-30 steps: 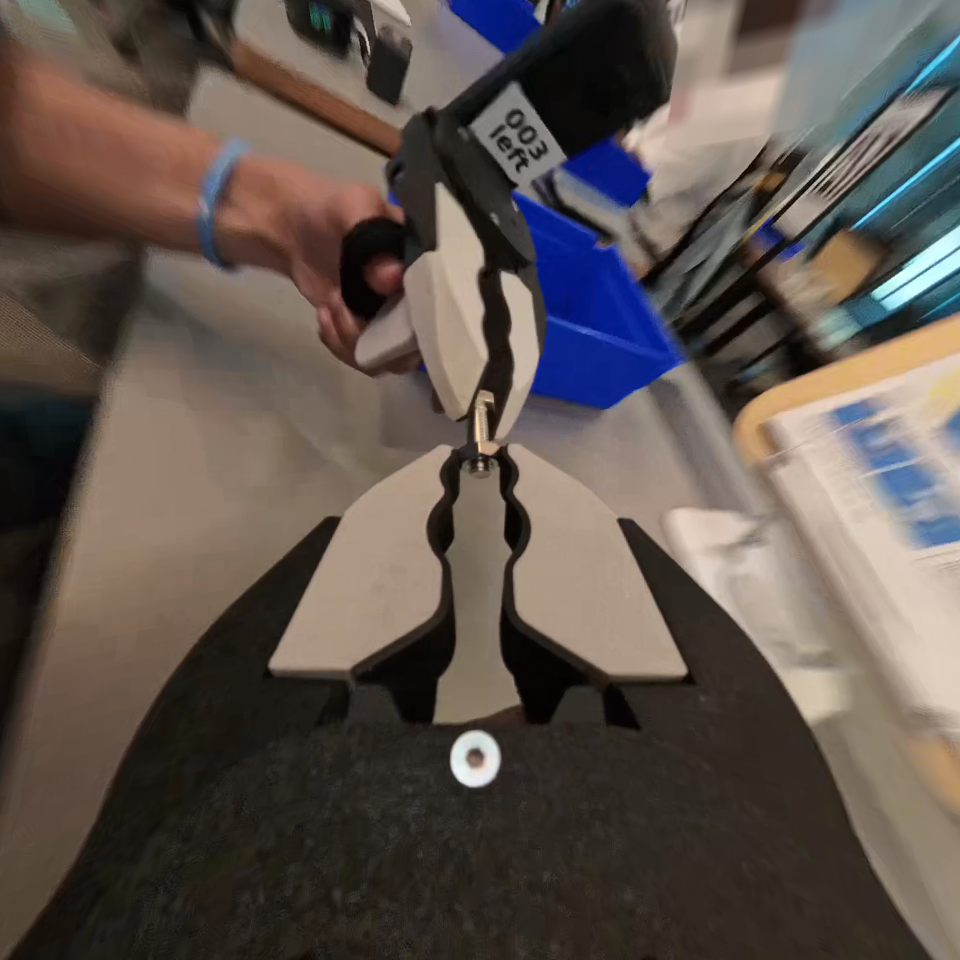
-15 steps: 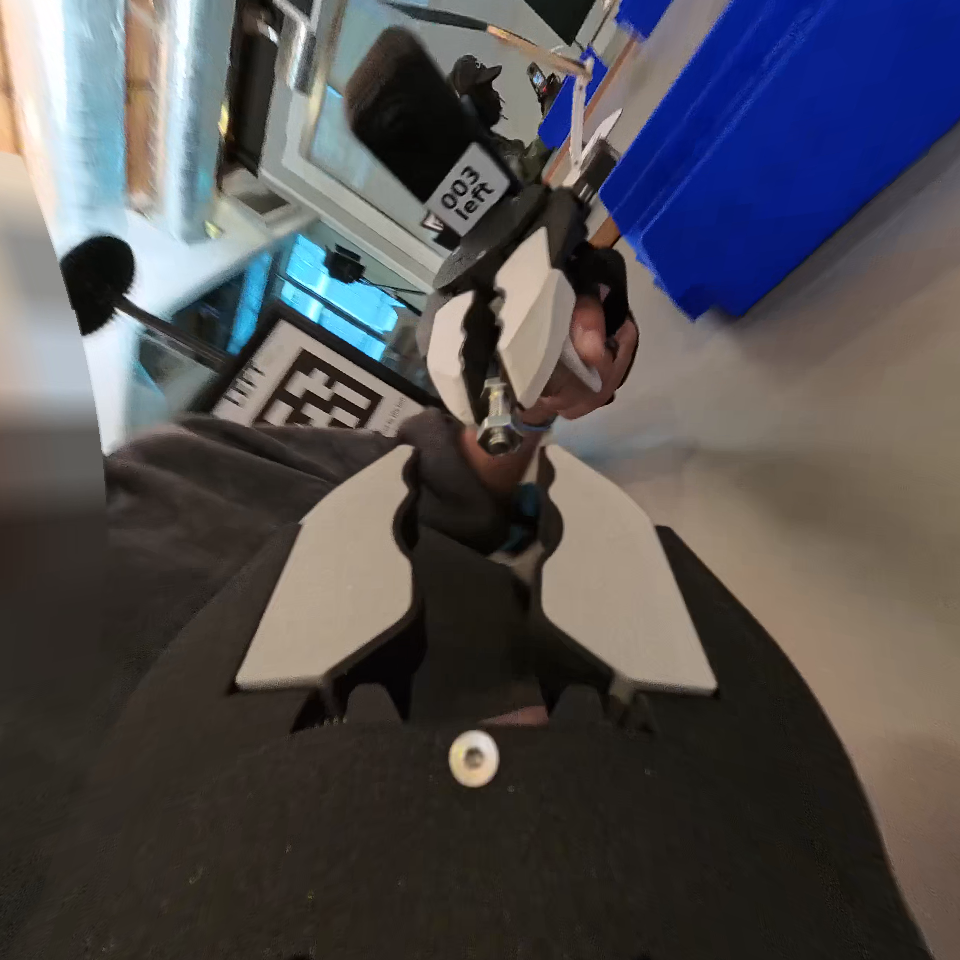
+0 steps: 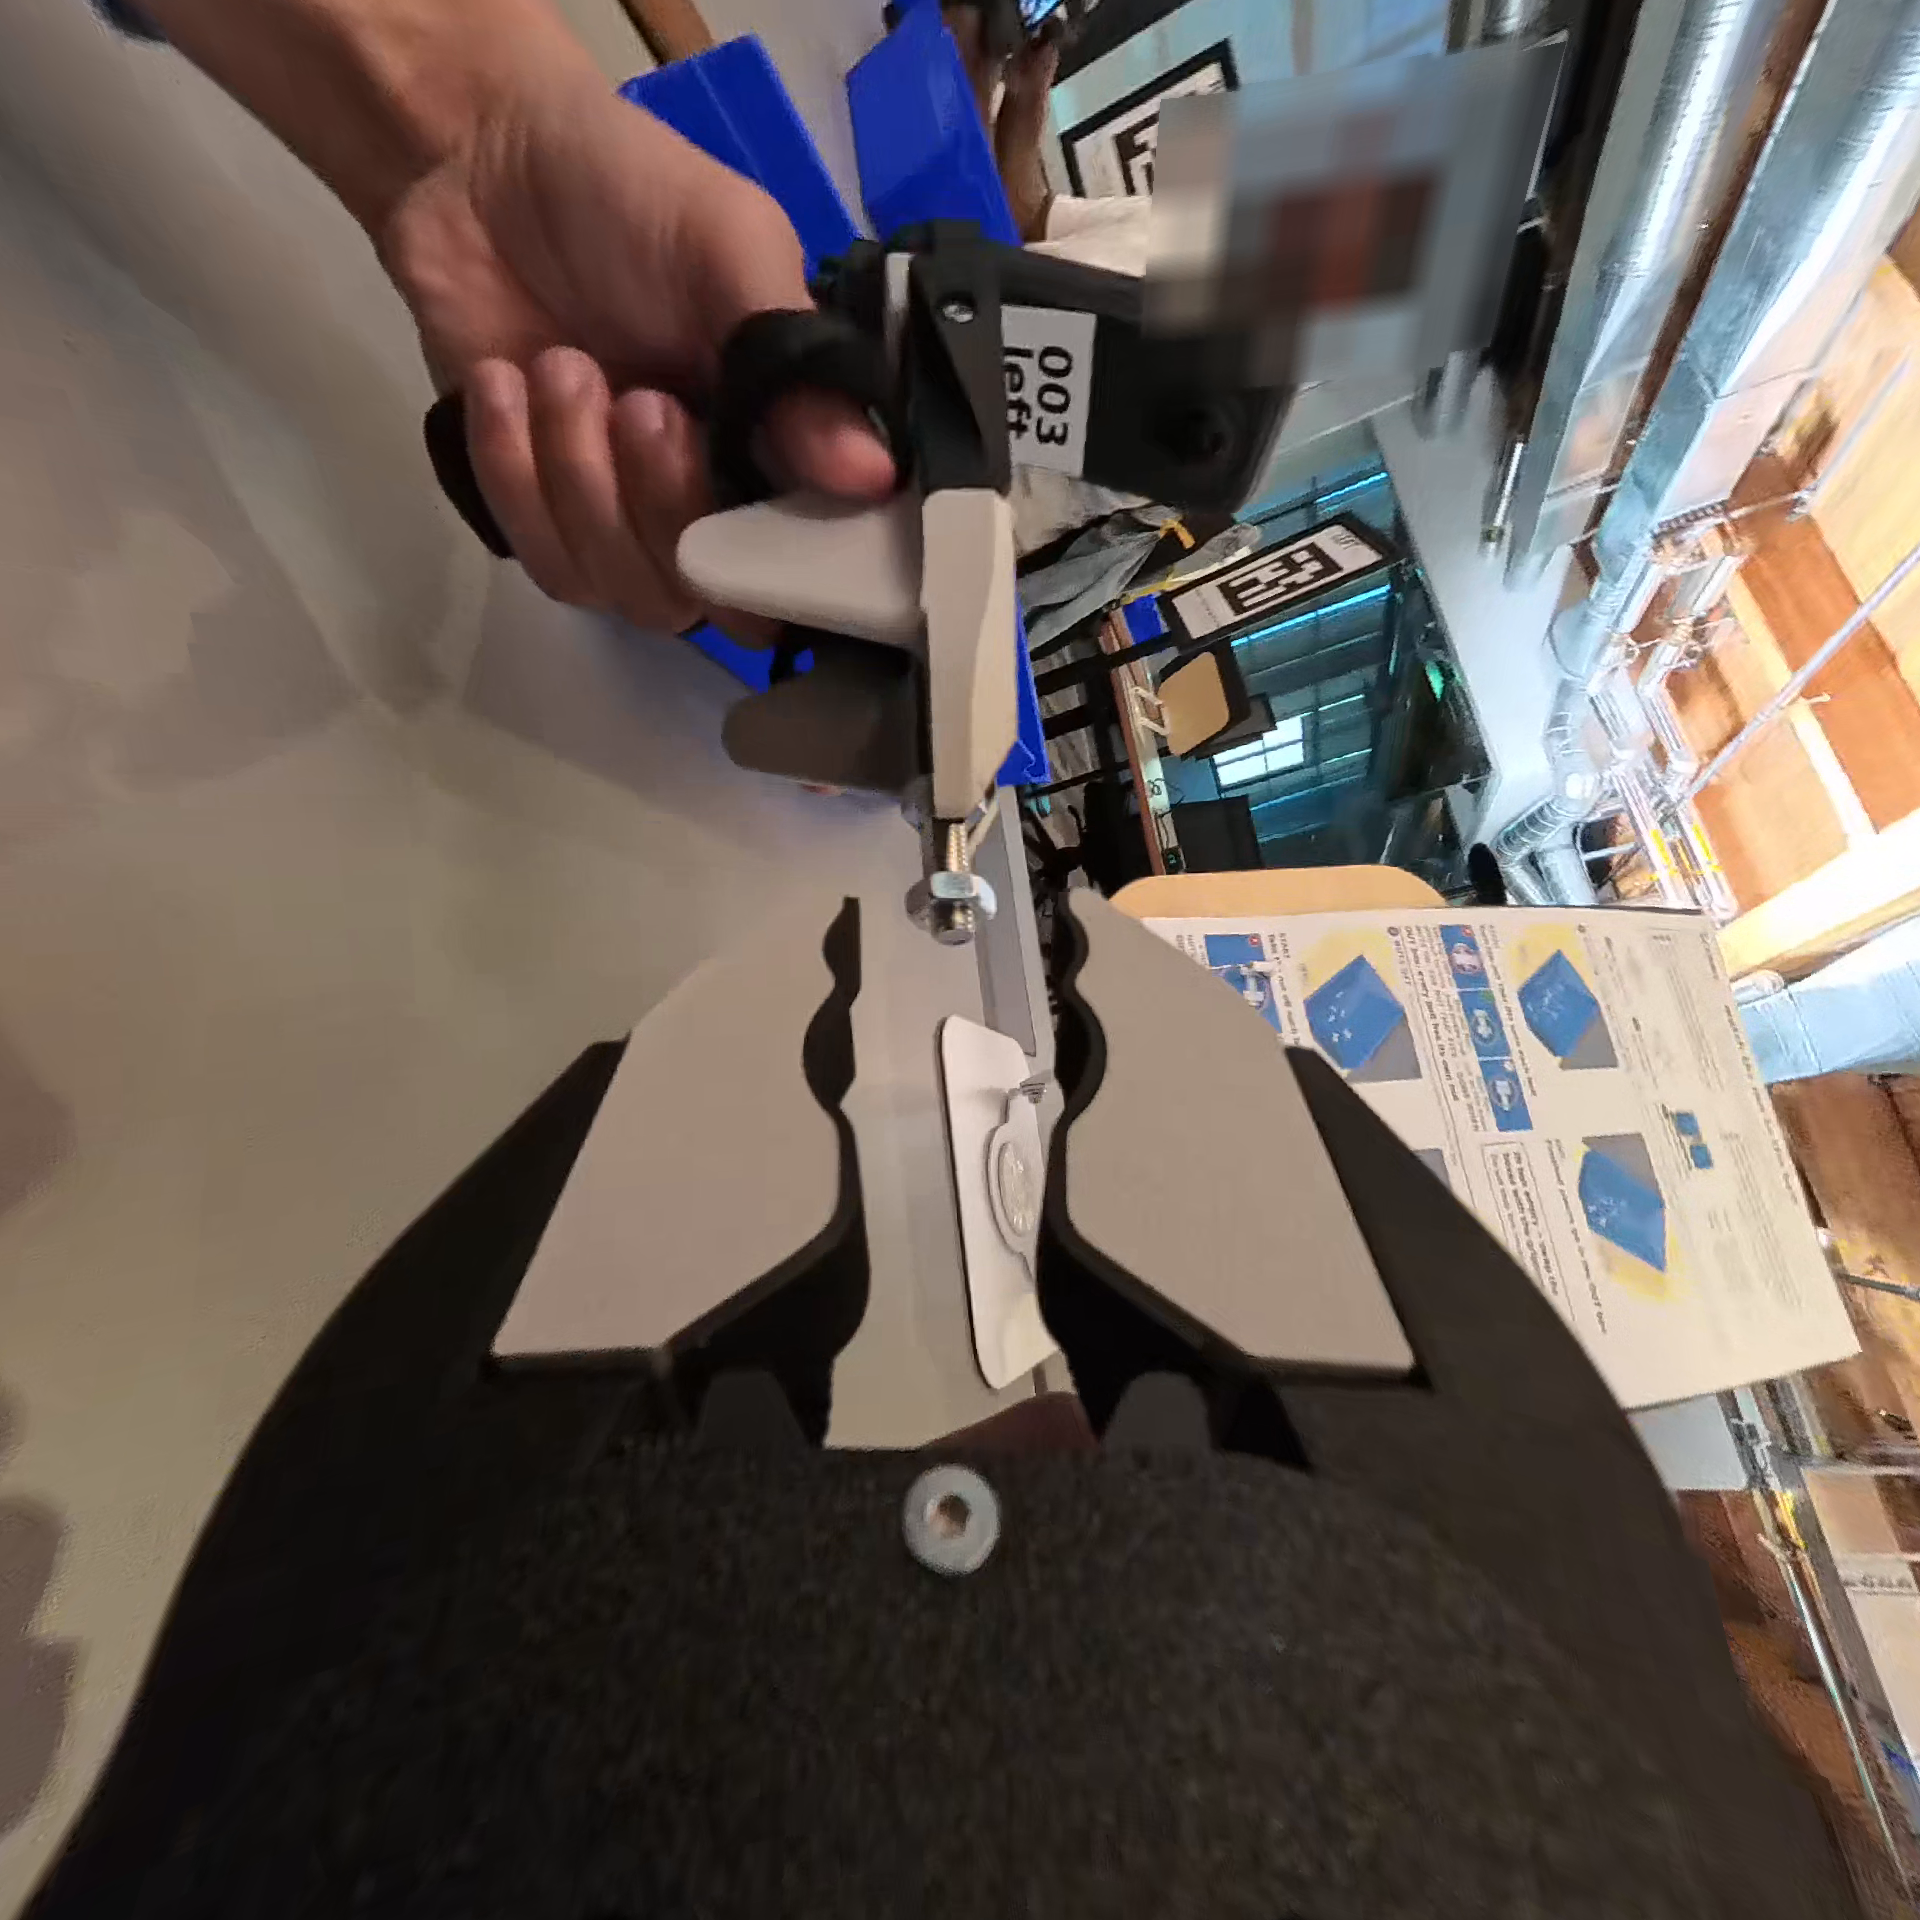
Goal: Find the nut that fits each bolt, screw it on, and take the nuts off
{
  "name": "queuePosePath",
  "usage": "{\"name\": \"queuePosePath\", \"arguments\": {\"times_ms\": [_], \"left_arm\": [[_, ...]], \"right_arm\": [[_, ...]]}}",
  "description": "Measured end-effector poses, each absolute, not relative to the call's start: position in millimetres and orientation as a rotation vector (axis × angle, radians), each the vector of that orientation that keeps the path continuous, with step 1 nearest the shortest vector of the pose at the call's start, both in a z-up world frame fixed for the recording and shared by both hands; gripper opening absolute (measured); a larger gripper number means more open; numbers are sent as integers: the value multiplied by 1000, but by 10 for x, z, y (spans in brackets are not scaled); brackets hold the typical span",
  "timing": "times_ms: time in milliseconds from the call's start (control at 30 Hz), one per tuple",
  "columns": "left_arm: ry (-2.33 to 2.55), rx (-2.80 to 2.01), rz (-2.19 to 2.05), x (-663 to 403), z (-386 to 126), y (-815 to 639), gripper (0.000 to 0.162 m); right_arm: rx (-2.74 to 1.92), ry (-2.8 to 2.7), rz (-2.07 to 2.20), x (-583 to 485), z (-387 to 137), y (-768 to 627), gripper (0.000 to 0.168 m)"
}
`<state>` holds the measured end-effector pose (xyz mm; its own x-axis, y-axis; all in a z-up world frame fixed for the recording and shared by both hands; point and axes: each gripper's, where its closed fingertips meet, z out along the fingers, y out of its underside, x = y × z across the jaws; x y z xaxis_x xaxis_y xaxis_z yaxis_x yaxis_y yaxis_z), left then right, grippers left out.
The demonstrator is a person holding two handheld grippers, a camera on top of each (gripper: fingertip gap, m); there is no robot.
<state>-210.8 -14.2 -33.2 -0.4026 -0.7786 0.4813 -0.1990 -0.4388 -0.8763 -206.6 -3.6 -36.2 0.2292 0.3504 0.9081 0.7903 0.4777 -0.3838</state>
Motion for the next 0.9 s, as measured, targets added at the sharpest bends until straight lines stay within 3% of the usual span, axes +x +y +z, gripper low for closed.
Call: {"name": "queuePosePath", "arguments": {"times_ms": [133, 267, 533, 900], "left_arm": [[1382, -1389, -1882, -2103, -341, -188, 14], [1392, -1373, -1835, -2096, -295, -203, 14], [1389, -1379, -1817, -2105, -310, -179, 14], [1421, -1368, -1637, -2049, -331, -164, 14]], "right_arm": [[-1138, -1401, -408, -2023, -441, 40, 10], [-1265, -1345, -177, -2022, -425, 10, 6], [-1435, -1261, 135, -2068, -514, -76, 14], [-1729, -577, 1554, -2102, -338, -242, 27]]}}
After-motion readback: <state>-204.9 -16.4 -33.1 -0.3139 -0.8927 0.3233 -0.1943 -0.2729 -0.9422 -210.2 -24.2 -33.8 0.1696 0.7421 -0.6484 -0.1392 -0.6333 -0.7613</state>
